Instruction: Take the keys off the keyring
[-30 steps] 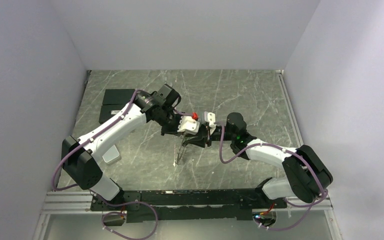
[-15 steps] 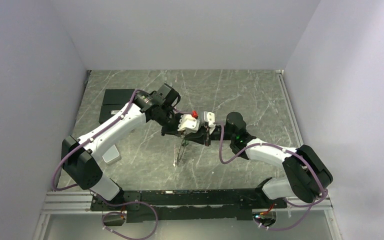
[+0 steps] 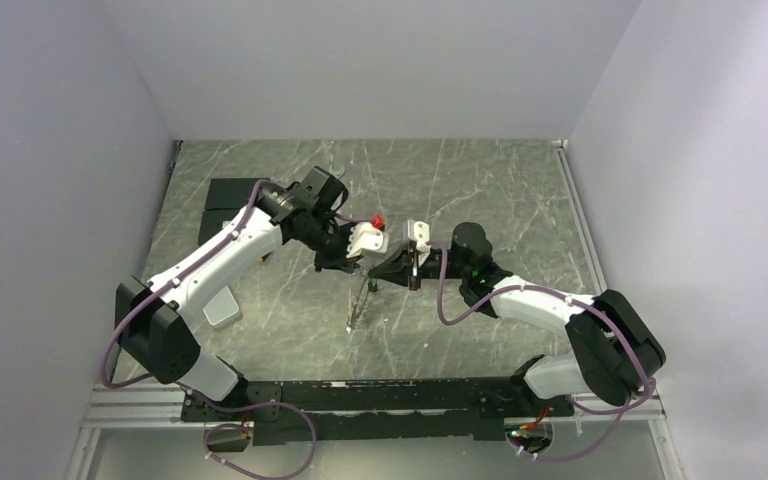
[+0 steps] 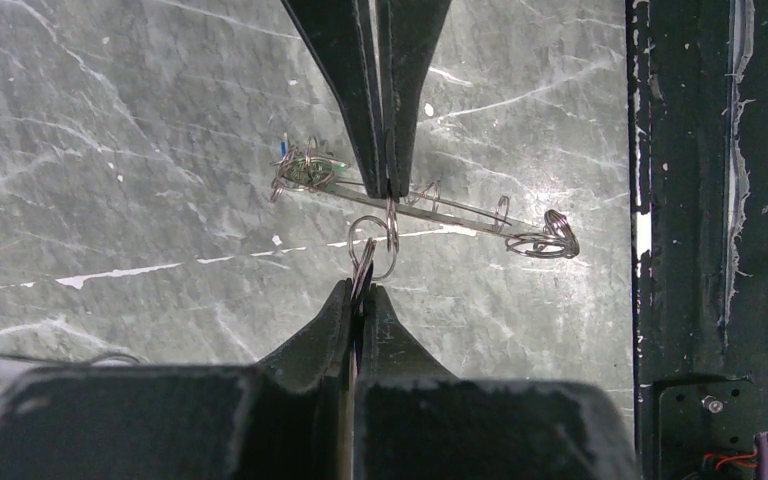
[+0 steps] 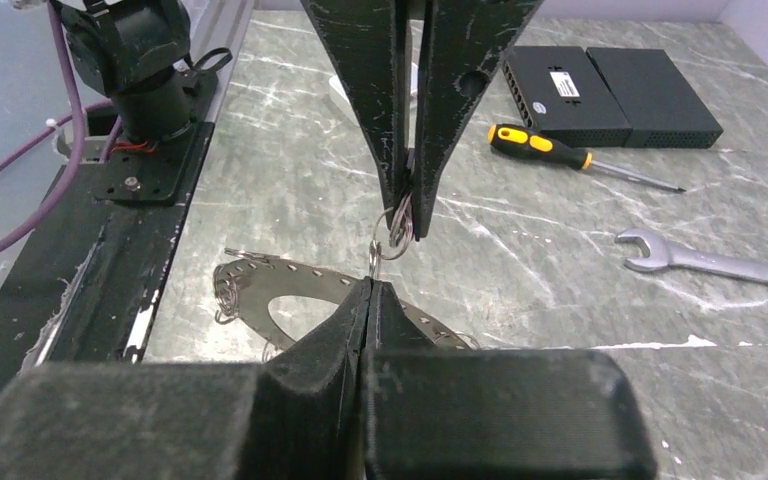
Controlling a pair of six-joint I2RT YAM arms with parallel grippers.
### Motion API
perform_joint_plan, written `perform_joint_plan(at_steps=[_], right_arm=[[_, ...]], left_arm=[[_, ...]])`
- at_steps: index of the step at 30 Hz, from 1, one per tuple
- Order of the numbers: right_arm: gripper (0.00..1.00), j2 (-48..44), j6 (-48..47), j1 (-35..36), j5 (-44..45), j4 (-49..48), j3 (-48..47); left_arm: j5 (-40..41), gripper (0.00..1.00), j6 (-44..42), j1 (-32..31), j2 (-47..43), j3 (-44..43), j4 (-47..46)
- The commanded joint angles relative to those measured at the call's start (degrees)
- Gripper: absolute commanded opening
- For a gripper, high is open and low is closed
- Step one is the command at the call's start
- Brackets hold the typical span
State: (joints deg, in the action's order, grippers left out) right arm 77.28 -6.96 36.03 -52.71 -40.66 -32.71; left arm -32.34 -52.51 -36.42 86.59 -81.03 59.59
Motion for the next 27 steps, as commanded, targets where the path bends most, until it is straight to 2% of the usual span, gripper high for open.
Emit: perform_joint_plan(at_steps=[1,11,27], right_arm=[[0.0,-1.0,3.0,-0.9,-0.2,-5.4,-0.6],[0.0,-0.9,9.4,-2.1,-0.2,-11.6,0.6],[0.0,0.7,15.8,-2.1,1.3,-17.2,1.3]], left_arm=[[-1.8,0.0,1.5,0.7,-3.0,1.3,-1.1],[-3.3,0.0,3.4,0.7,-3.2,4.5,-2.0],[-2.8,0.0,5.2,-2.4,-1.6,4.4,-4.3]])
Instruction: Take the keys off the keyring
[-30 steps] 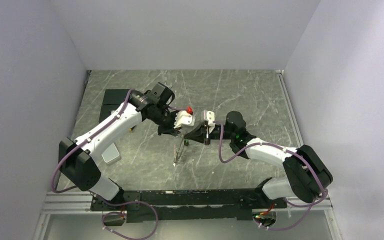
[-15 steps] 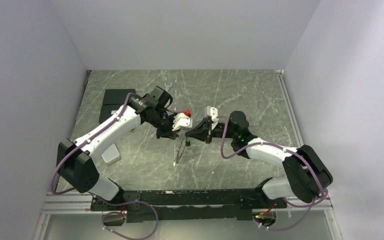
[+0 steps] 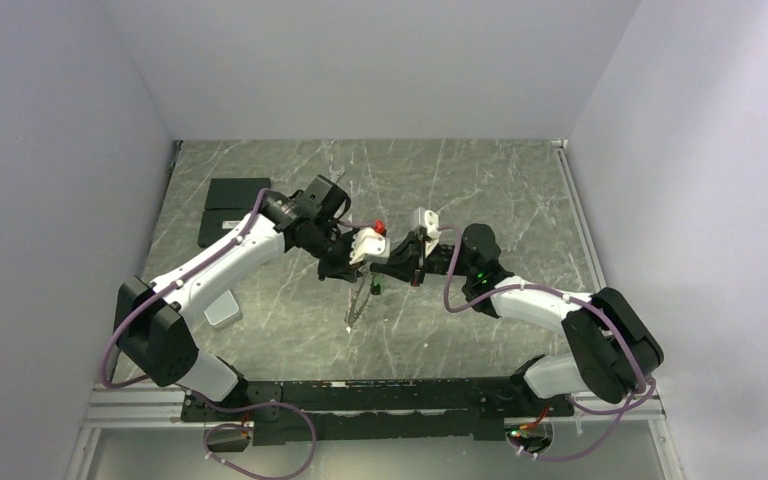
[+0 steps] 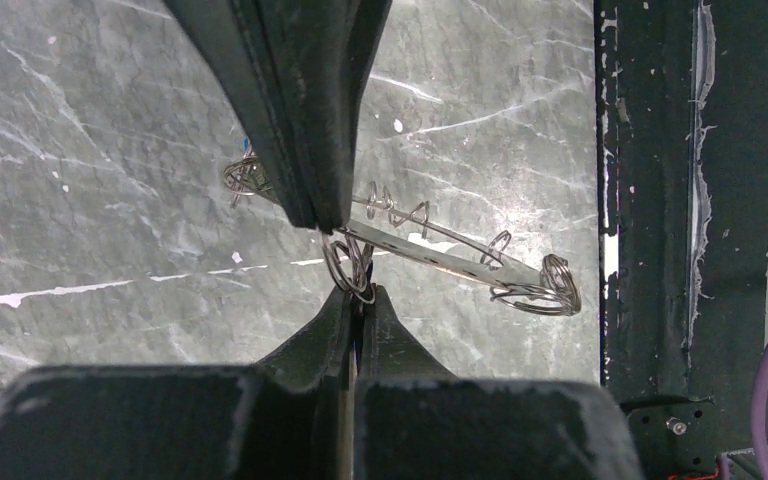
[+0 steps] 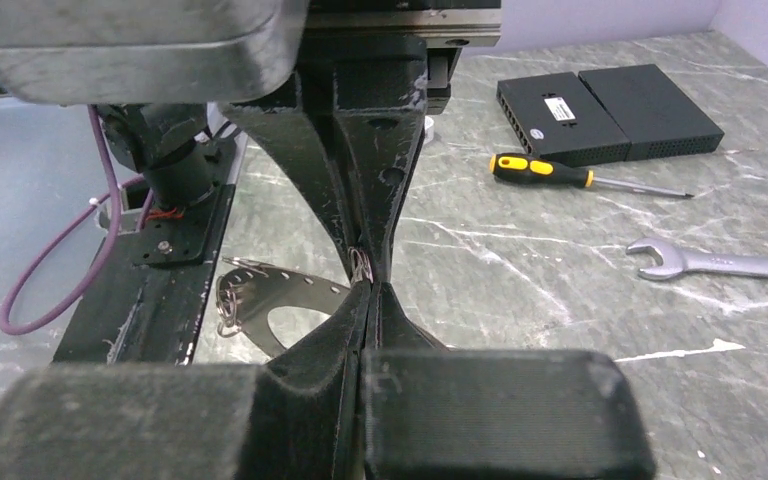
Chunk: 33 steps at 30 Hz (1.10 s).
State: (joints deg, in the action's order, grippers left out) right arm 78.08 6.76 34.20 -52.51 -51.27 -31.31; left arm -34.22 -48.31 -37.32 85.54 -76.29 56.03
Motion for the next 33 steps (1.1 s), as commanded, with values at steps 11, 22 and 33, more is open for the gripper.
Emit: perform_joint_plan(at_steps=[11,22,33], right_arm=[[0.0,-0.8,3.7,-1.9,1.4,-8.3,0.3],[0.0,-0.5,5.1,-2.5,1.1,-9.6,0.9],[0.0,-0.8,4.9,-2.6,1.5,-9.5,1.0]], left_arm=[[1.5,0.0,0.8,-1.5,-2.1,3.7,-1.1],[2.4,0.0,2.7,-1.1,-2.1,2.5,-2.6],[-2.8,0.23,6.3,1.5,-3.3,1.4,-1.4]])
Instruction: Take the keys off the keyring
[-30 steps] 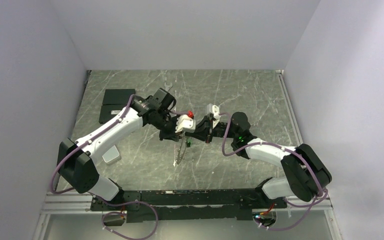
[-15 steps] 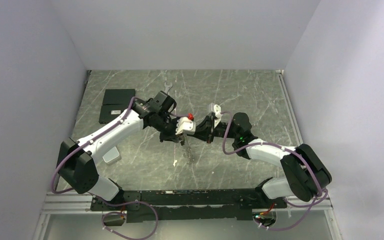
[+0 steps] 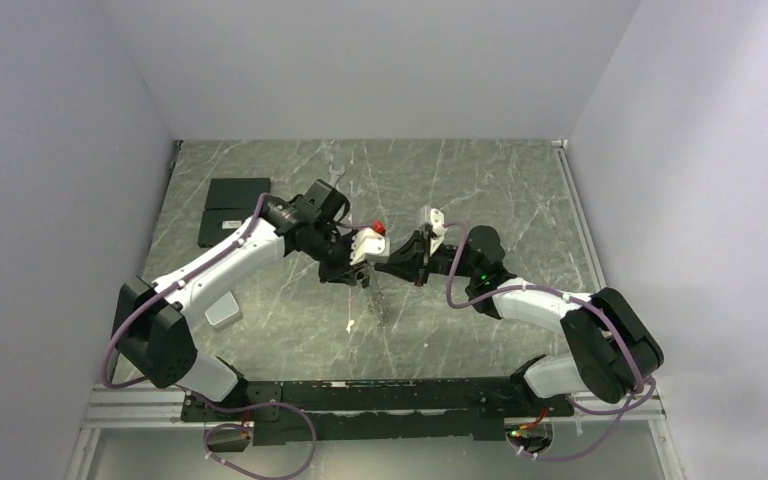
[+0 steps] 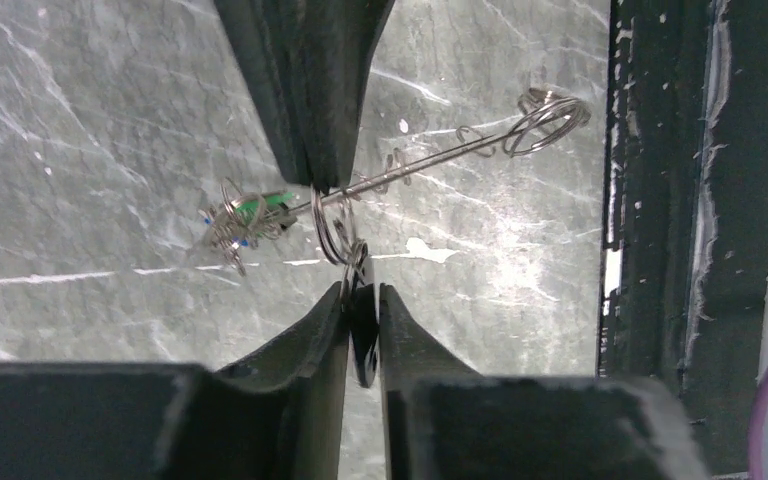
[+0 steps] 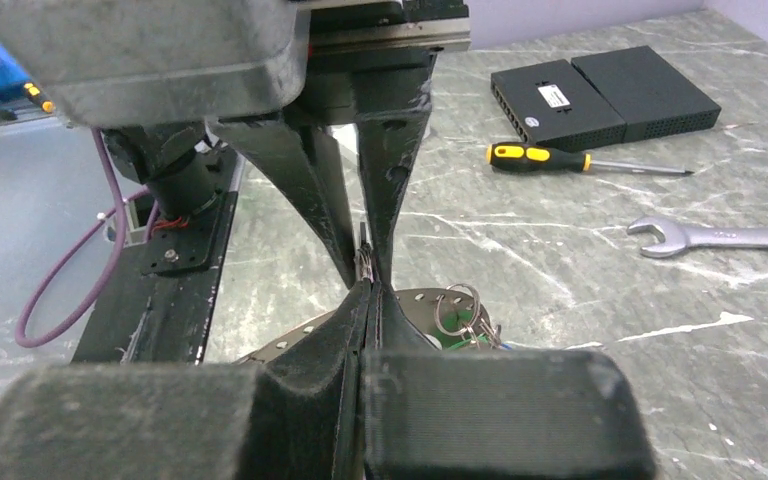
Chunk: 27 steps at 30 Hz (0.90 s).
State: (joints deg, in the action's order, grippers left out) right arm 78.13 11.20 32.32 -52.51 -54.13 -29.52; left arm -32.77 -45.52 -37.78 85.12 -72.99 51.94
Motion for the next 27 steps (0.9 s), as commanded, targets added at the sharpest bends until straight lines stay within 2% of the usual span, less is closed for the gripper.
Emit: perform_joint_plan(at_steps=[1,3,5,14,22,24,27], right_arm=[[0.0,-0.9,0.4,-0.8,1.7,-6.2,-0.9],[0.0,-1.0,0.7,-1.1,1.8,-6.2,-1.1],[0.0,-1.0,0.9,-1.2,2.0,-5.7,-1.3],[0.0,-0.6,6.0,-2.1,0.4,-7.3,-2.4],[0.0,0.8,14.8,-4.0,-1.6,-10.3,-4.4],[0.0,1.5,15.3,-4.5,-2.6,-10.4,-4.8],[0.0,2.2,15.6,-4.9,-3.6,-10.7,-5.2]], left_arm=[[-5.5,0.32,3.7,2.7,-3.3,-2.2,3.4],[-7.7,0.42,4.9,4.3,-4.1,-2.6,3.9],[-10.1,0.45,6.5,6.4,-4.9,-3.0,3.9],[-20.9,0.44,21.9,14.0,-7.2,-4.4,-6.4],[-29.5,0.45,42.3,19.5,-3.6,-3.0,-21.3],[-32.5,0.46,42.8,22.1,-1.9,-4.3,-20.9],[-34.1,0.46,32.4,22.9,1.0,-7.3,-11.5]])
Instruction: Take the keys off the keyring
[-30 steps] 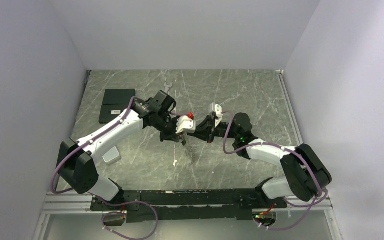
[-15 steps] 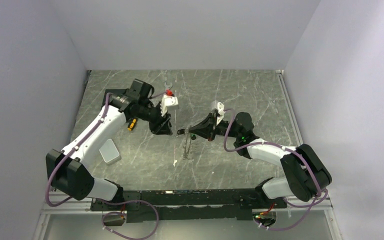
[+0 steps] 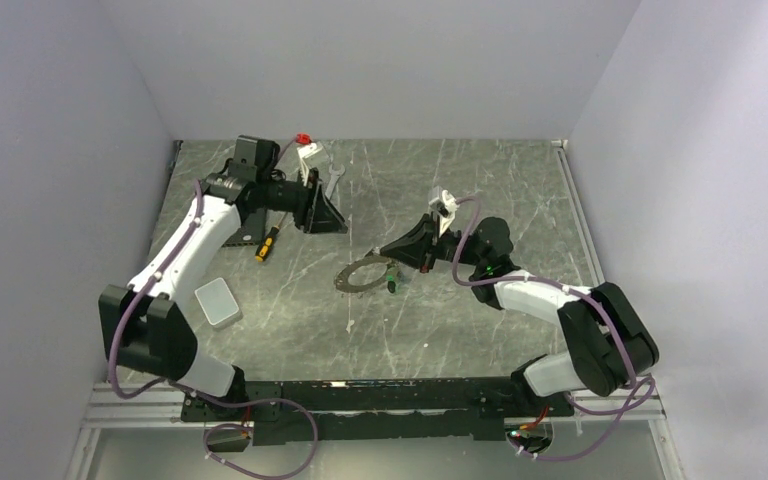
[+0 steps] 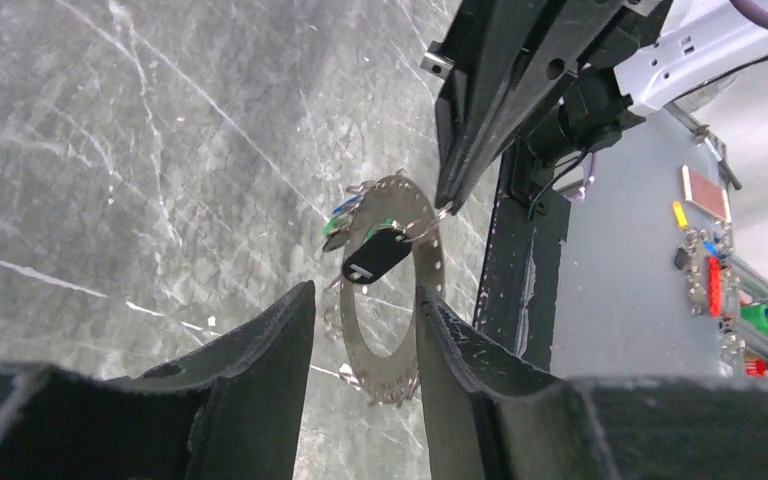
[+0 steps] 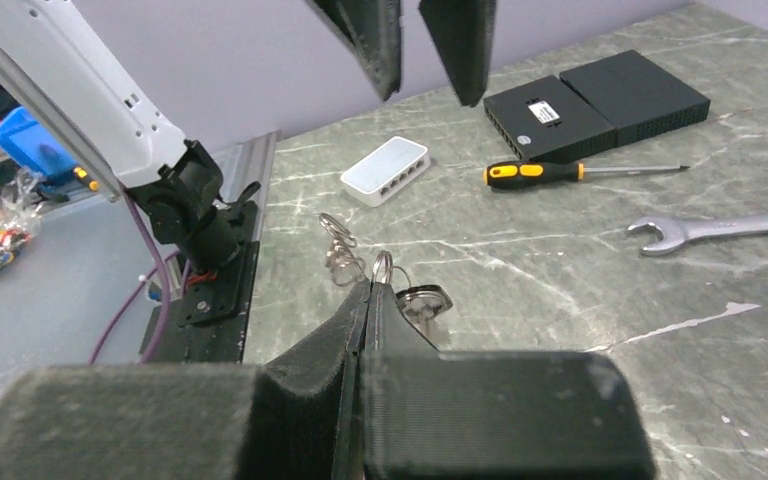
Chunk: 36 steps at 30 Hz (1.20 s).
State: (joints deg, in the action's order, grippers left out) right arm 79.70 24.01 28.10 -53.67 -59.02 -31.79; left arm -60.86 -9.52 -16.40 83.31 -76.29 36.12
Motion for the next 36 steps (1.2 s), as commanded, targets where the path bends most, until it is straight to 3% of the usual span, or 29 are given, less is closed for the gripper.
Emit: perform_joint_plan(at_steps=[1,5,7,17,23,36], right_arm=[[0.0,0.9,2.6,-0.7,-3.1,-5.5,-3.1],[0.0,2.0,1.7,-0.8,-5.4,-3.9,-4.2],[0.0,2.7,0.6,-0.8,-6.5,-2.4,-4.6],[0.0,6.8,-5.9,-0.8,-8.1,-0.7,-2.4],[0.0,8.3,-5.9,-0.8,-7.7,-3.9,-0.9],[0.0,9.0,-4.4,-0.7,-8.0,-5.2,-1.2]], left_arm=[[-6.7,0.46,-5.9,1.5,3.0,-3.9,4.7],[-10.4,0.44,3.4,1.3,-0.1,5.9,-14.4],[-10.9,0.43,5.6,1.0,-0.1,8.8,-19.2],[-9.9,0.38,-0.9,-4.0,-1.0,19.2,-23.7],[-10.4,0.33,4.1,-4.3,-1.1,25.1,-33.9],[-9.4,0.31,7.6,-5.6,0.4,25.8,-39.6]])
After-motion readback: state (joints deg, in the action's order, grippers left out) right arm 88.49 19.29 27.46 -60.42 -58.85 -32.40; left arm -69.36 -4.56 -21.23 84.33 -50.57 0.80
